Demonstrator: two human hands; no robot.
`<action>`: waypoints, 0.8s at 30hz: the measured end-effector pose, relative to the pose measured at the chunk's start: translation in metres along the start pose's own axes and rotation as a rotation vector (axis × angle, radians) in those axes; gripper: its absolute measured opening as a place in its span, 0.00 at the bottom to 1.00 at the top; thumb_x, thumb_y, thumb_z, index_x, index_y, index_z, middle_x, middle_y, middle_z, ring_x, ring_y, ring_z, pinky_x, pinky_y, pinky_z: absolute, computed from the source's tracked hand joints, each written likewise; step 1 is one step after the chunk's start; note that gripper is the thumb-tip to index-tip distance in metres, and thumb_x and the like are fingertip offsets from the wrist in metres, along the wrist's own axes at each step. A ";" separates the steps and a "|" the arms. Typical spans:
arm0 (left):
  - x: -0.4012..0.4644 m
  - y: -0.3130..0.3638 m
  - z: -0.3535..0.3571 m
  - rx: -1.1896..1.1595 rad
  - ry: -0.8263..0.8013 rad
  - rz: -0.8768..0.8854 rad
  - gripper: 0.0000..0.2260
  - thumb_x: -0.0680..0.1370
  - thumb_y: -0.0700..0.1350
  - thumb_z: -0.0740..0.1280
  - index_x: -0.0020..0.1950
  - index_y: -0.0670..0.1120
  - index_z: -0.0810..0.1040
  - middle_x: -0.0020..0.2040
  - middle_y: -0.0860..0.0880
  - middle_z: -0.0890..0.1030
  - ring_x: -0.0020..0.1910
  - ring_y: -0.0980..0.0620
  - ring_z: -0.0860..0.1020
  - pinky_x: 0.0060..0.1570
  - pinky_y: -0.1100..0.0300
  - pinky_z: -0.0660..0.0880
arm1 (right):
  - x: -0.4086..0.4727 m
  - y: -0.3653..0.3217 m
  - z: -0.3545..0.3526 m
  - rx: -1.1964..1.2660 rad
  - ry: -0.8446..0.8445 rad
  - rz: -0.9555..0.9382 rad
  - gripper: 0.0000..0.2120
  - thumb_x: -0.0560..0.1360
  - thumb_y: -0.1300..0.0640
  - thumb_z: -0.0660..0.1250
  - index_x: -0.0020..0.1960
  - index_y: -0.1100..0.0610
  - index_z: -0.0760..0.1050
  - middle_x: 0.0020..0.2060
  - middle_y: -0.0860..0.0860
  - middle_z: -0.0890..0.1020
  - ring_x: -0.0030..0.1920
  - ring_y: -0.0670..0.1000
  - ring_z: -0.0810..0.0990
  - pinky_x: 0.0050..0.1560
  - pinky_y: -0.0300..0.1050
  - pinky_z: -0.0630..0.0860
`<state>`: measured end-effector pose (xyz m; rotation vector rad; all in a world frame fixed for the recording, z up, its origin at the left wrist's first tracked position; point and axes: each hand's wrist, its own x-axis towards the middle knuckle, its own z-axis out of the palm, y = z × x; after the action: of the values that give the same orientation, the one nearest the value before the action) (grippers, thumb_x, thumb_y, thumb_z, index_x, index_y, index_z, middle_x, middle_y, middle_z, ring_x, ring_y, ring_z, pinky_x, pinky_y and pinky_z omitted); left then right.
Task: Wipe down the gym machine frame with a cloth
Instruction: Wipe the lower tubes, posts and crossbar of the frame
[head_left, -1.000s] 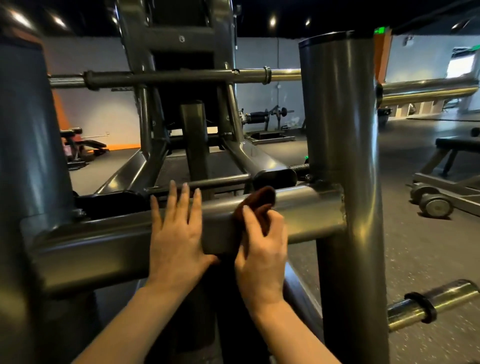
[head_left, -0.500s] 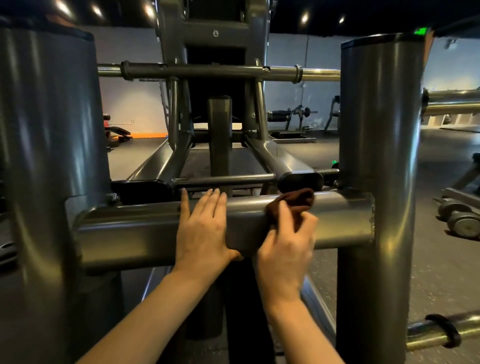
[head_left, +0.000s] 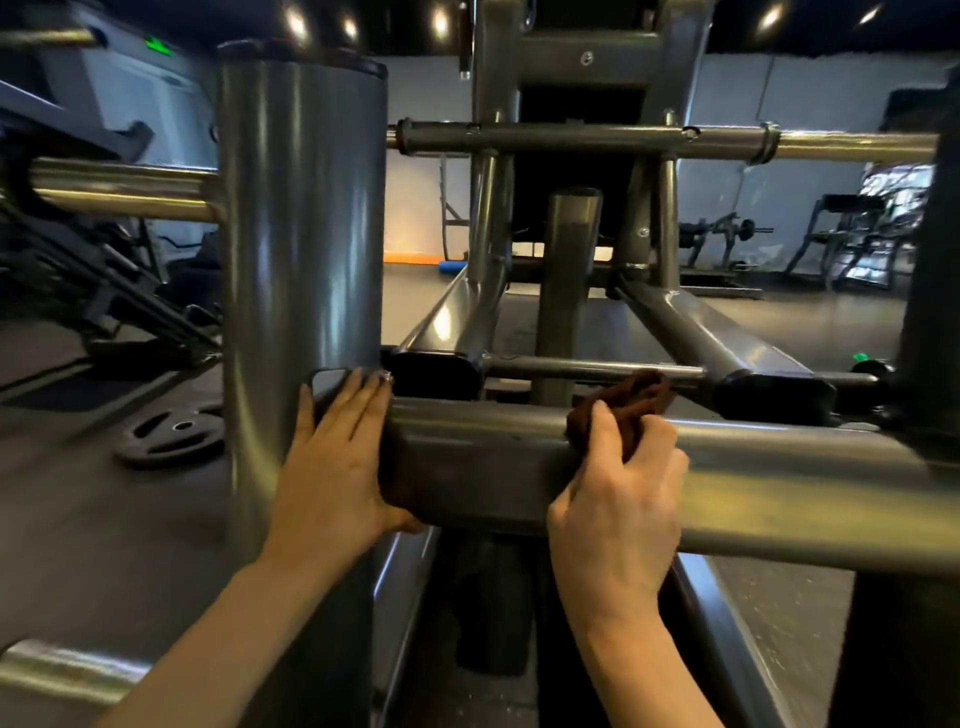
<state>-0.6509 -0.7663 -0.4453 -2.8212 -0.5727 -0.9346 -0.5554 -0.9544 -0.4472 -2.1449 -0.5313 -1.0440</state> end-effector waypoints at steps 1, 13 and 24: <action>0.001 0.000 0.003 -0.007 0.012 0.004 0.61 0.48 0.63 0.81 0.75 0.39 0.64 0.74 0.42 0.67 0.75 0.45 0.61 0.74 0.41 0.46 | 0.001 -0.009 0.003 -0.020 -0.031 -0.026 0.26 0.63 0.68 0.70 0.61 0.64 0.77 0.53 0.64 0.74 0.45 0.63 0.74 0.36 0.52 0.77; -0.003 -0.013 -0.003 -0.192 0.140 0.083 0.38 0.71 0.58 0.61 0.76 0.38 0.61 0.73 0.44 0.69 0.73 0.50 0.64 0.76 0.47 0.47 | -0.021 -0.097 0.026 0.201 -0.375 -0.325 0.24 0.68 0.59 0.73 0.63 0.57 0.75 0.56 0.56 0.74 0.47 0.55 0.77 0.32 0.42 0.78; -0.019 -0.006 0.006 -0.551 0.170 0.020 0.46 0.68 0.62 0.65 0.79 0.45 0.51 0.78 0.50 0.57 0.78 0.55 0.53 0.76 0.62 0.42 | -0.011 -0.106 0.033 0.331 -0.327 -0.203 0.31 0.68 0.64 0.73 0.70 0.60 0.68 0.55 0.56 0.77 0.51 0.56 0.76 0.44 0.48 0.80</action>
<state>-0.6640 -0.7655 -0.4616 -3.1445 -0.2960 -1.5101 -0.6094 -0.8585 -0.4283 -1.9978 -1.0192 -0.6505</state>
